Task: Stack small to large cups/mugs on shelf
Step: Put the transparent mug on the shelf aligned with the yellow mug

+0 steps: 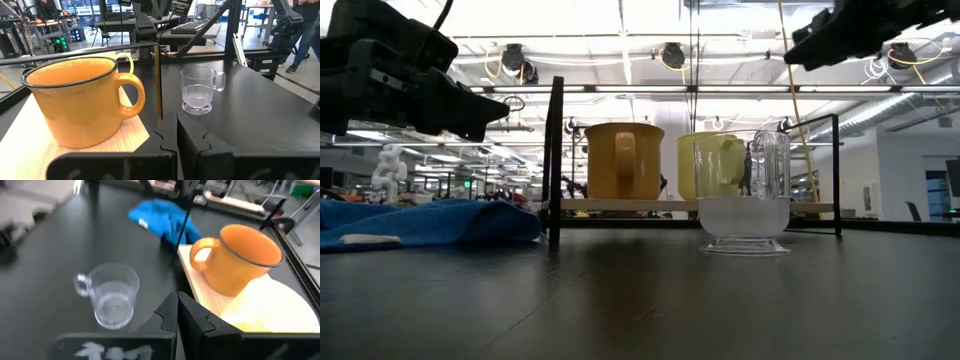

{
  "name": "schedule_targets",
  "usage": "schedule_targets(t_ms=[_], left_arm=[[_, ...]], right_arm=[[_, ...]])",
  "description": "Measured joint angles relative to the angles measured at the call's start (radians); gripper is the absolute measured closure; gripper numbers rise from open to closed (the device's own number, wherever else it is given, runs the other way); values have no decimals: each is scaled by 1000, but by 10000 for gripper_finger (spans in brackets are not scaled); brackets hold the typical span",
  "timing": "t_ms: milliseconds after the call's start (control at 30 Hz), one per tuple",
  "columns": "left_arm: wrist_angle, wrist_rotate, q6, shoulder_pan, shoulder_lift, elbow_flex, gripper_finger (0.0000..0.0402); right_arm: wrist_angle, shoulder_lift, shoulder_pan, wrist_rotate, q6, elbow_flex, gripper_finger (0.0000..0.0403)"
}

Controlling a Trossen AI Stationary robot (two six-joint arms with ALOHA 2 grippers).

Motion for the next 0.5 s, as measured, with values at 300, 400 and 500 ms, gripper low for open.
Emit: schedule_targets(t_ms=[300,400,500], left_arm=[[-3,3,-8,0,0,0,400],[-4,12,-9,0,0,0,400],[-4,27,-9,0,0,0,400]], right_arm=[[-136,223,-35,-101,-68,203,403],[-216,298,-55,-150,-31,285,403],[-282,376,-60,-161,-21,360,403]])
